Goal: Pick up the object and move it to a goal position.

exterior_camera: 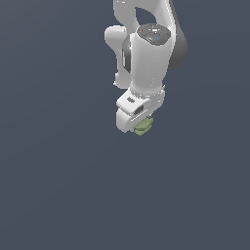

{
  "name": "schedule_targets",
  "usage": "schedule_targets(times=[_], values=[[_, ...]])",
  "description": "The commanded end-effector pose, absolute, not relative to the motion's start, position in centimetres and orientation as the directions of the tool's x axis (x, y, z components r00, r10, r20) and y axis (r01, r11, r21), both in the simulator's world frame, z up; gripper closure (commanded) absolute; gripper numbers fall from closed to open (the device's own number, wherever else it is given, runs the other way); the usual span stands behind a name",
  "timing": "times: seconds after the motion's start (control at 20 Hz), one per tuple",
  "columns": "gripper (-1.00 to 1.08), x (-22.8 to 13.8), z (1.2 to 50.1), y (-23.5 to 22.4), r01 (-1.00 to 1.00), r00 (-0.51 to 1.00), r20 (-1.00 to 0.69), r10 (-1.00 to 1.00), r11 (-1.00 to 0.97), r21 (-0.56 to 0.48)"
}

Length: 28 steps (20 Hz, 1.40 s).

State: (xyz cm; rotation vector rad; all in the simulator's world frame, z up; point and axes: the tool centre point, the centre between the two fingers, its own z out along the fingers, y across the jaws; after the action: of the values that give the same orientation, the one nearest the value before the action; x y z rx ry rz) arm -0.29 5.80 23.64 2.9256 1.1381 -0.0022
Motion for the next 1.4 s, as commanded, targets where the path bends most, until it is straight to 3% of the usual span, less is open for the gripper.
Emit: schedule_targets(times=[0.0,0.8,1.35], values=[[1.08,-1.4,26.5,6.2,0.676,0.737,-0.002,0.676,-0.737,0.002],[1.08,-7.4,44.1,8.7,0.677,0.736,0.000,0.677,-0.736,0.000],[1.08,-9.1,50.4,9.6,0.676,0.737,0.000,0.676,-0.737,0.000]])
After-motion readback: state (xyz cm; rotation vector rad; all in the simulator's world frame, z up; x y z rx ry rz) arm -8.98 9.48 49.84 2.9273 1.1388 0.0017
